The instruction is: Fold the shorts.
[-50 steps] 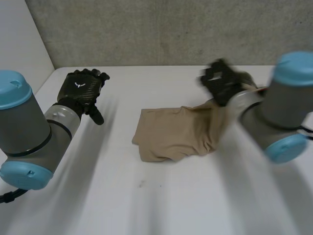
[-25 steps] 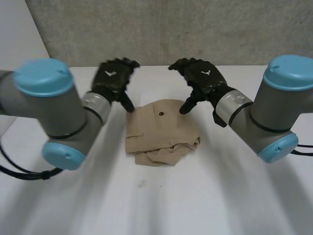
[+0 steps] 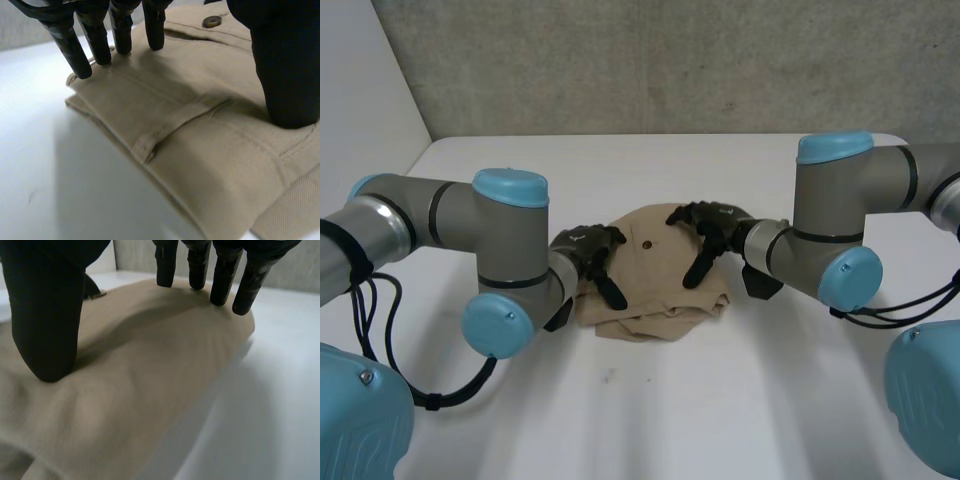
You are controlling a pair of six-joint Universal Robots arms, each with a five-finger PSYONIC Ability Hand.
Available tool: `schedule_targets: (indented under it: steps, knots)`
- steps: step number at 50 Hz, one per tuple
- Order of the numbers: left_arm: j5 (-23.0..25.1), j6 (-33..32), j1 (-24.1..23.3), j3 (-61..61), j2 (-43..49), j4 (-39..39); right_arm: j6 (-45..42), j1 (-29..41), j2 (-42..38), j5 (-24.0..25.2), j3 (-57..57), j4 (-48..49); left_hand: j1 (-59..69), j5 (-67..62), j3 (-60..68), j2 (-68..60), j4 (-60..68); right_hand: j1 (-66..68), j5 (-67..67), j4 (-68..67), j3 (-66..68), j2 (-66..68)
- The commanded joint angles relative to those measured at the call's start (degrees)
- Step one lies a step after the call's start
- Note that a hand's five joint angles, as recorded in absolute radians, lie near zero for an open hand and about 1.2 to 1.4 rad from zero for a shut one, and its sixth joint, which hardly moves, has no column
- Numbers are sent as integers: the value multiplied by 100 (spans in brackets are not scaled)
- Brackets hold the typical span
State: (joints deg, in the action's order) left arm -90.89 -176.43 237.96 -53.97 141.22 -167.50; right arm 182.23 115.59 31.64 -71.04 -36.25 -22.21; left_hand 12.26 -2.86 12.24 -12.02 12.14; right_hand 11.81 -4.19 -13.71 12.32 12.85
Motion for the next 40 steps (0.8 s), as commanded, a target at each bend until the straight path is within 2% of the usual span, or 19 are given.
schedule_targets:
  steps: [1, 6, 11, 15, 18, 21, 22, 25, 26, 27, 30, 35, 40]
  knots:
    - [-7, -49, 32, -131, 2, 147, -818, -1, -80, -286, -215, -222, -221, 281, -219, 197, -209, -181, 419, 371, -232, -285]
    - [19, -58, 40, -167, 19, 156, -1426, 8, 0, -577, -479, -187, -221, 281, -219, 197, -209, -181, 419, 371, -232, -285]
    - [89, -49, -3, -316, -25, 182, -1831, 87, 166, -630, -725, 76, -221, 281, -219, 197, -209, -181, 419, 371, -232, -285]
    - [142, -40, -65, -465, -279, 174, -1787, 87, 737, -630, -1050, 392, -221, 281, -219, 197, -209, -181, 419, 371, -232, -285]
    - [230, 4, -65, -544, -850, 174, -1542, 69, 1510, -665, -1446, 989, -221, 281, -219, 197, -209, -181, 419, 371, -232, -285]
    - [239, 30, 22, -667, -1464, 165, -1173, 43, 2239, -884, -1832, 1561, -221, 281, -219, 197, -209, -181, 419, 371, -232, -285]
    - [230, 39, 49, -685, -1657, 165, -1024, 34, 2633, -1103, -2007, 1797, -221, 281, -219, 197, -209, -181, 419, 371, -232, -285]
    - [204, 65, 408, -747, -2519, 165, -935, 8, 3171, -1569, -2219, 1984, -204, 265, -202, 180, -193, -181, 419, 371, -232, -285]
    - [195, 74, 531, -782, -2712, 165, -943, 8, 3460, -1875, -2333, 1984, -204, 265, -202, 180, -193, -181, 419, 371, -232, -285]
    - [186, 135, 794, -834, -3079, 174, -952, 8, 3593, -2000, -2378, 1967, -188, 248, -186, 164, -176, -181, 419, 371, -232, -285]
    - [177, 354, 1155, -913, -3530, 217, -961, -36, 4023, -2378, -2597, 1818, -121, 181, -118, 96, -109, -181, 419, 371, -232, -285]
    - [282, 593, 1560, -1212, -4146, 752, -970, -370, 4394, -2397, -3028, 1396, -221, 281, -219, 197, -209, -181, 419, 371, -232, -285]
    - [476, 601, 1526, -1476, -4322, 956, -979, -476, 4649, -2371, -3327, 1281, -221, 281, -219, 197, -209, -181, 419, 371, -232, -285]
